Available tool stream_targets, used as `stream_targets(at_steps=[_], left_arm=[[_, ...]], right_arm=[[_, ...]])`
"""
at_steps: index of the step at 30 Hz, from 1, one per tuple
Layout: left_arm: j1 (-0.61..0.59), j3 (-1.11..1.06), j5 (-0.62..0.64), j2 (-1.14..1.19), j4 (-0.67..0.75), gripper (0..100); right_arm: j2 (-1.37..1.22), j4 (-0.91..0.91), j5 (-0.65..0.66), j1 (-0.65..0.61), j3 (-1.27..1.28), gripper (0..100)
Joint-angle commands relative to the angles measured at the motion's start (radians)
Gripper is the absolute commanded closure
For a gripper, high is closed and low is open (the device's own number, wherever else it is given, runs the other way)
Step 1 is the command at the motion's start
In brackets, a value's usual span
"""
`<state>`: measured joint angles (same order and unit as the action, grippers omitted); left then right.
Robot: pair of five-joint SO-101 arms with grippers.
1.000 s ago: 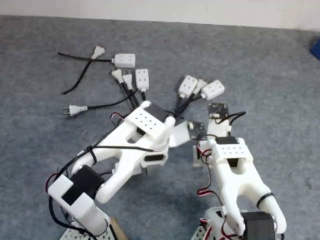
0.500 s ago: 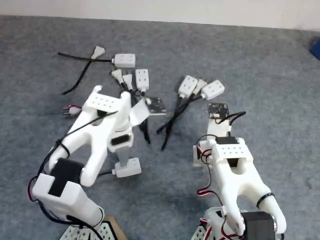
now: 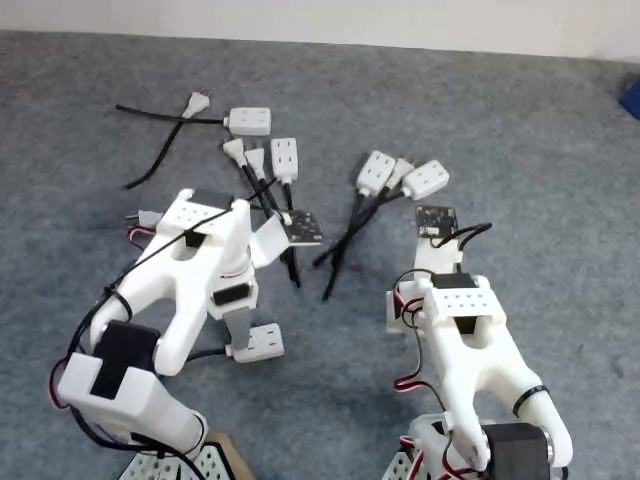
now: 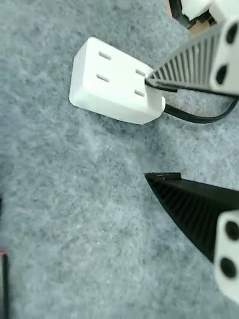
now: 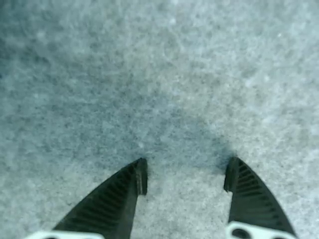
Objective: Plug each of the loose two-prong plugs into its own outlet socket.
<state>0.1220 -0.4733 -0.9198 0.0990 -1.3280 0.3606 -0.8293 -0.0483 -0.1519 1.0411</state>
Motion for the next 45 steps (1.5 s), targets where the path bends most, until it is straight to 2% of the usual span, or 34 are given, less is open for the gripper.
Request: stream_targets(at_steps=[1,6,13,16,21,31,36,39,41,45], left_arm=[[0.019,0.077,0.0,-0.058,-0.058,74],[0.065,0.042,0.041,-0.173,-0.135,74],[0.134,-0.16,0.046,-0.363,-0.13,74],[0.133,-0.231,0.048,-0.407,-0.058,74],[0.133,-0.28,0.048,-0.409,0.051,74],[0.136,-0.288,0.043,-0.406,0.109,74],[0.14,-0.278,0.043,-0.305,0.11,74],[0.14,-0.278,0.043,-0.242,0.167,75],[0.142,-0.277,0.043,-0.209,0.198,78],[0.157,-0.246,0.043,-0.177,0.216,91]], right_arm=[[0.015,0.013,0.0,0.005,-0.005,74.2],[0.015,0.013,0.0,0.005,-0.007,74.2],[0.015,0.013,0.0,0.005,-0.007,74.2],[0.015,0.013,0.0,0.005,-0.005,74.2],[0.015,0.013,0.0,0.005,-0.002,74.2],[0.015,0.013,0.0,0.005,-0.002,74.2],[0.015,0.012,0.0,0.005,-0.002,74.2],[0.015,0.012,0.0,0.005,-0.002,74.2],[0.015,0.012,0.0,0.005,-0.002,74.2],[0.015,0.012,0.0,0.004,-0.002,74.2]])
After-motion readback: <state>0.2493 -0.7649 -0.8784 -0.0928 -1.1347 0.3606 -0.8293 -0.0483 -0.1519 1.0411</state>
